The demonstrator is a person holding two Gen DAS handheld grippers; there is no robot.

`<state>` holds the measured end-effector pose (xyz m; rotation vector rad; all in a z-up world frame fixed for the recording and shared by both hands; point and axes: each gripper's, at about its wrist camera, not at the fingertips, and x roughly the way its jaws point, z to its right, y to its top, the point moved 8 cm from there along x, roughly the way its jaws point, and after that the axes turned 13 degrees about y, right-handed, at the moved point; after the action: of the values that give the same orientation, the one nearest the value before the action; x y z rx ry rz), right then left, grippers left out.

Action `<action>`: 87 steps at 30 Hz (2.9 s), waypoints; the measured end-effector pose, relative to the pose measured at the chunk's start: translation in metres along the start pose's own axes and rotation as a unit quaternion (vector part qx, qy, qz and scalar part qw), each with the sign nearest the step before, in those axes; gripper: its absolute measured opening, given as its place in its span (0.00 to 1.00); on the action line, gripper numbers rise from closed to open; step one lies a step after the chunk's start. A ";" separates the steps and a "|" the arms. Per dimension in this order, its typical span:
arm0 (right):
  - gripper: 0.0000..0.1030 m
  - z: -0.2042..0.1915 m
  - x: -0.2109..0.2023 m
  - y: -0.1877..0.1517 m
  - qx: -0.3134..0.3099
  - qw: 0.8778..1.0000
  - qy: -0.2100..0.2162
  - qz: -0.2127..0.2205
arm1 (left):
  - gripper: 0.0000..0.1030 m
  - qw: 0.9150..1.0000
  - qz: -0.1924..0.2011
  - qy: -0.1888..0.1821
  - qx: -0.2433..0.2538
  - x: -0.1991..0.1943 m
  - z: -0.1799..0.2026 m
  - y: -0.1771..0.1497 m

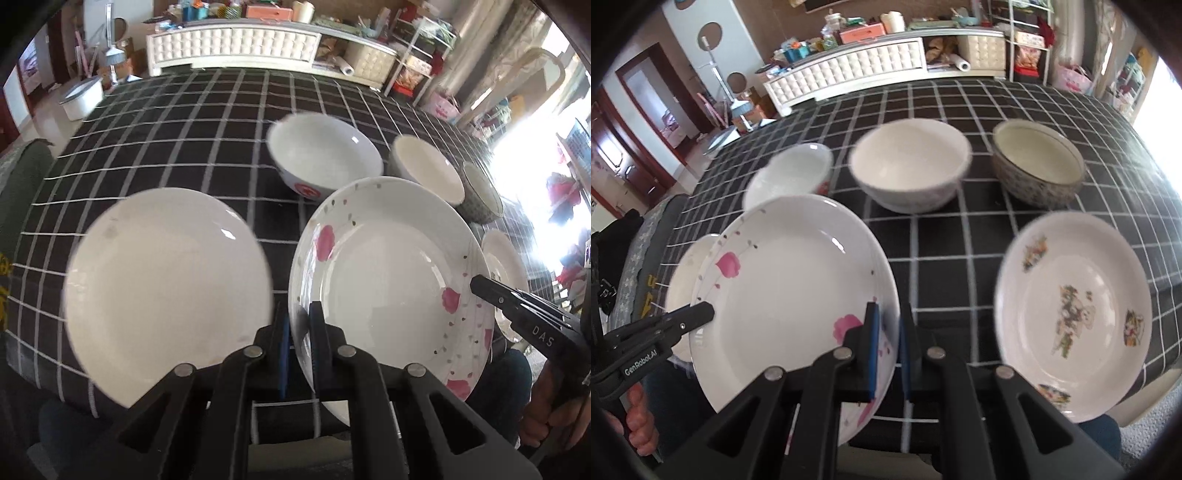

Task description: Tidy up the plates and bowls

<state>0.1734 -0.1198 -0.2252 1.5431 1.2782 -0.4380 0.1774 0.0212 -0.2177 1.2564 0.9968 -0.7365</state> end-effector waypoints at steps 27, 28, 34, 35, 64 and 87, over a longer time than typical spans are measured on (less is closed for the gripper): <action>0.13 -0.123 0.099 0.014 -0.105 0.991 0.040 -0.077 | 0.08 0.991 -0.006 0.066 -0.114 -0.010 -0.156 -0.018; 0.13 -0.126 0.102 0.014 -0.108 0.990 0.039 -0.081 | 0.08 0.991 -0.007 0.068 -0.117 -0.009 -0.159 -0.019; 0.13 -0.137 0.113 0.009 -0.116 0.988 0.039 -0.095 | 0.08 0.988 -0.017 0.072 -0.132 0.002 -0.176 -0.025; 0.13 -0.139 0.115 0.008 -0.117 0.988 0.038 -0.097 | 0.08 0.988 -0.018 0.071 -0.133 0.003 -0.177 -0.025; 0.18 -0.144 0.125 0.011 -0.162 0.982 -0.014 -0.097 | 0.08 0.987 -0.003 0.107 -0.118 0.008 -0.180 -0.023; 0.68 -0.127 0.017 0.030 -0.124 0.992 -0.001 0.036 | 0.27 0.991 0.096 0.067 -0.064 -0.077 -0.109 0.006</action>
<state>0.1655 0.0017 -0.1743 1.3726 1.2212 -0.2240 0.1297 0.1237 -0.1468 1.2805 0.9996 -0.4367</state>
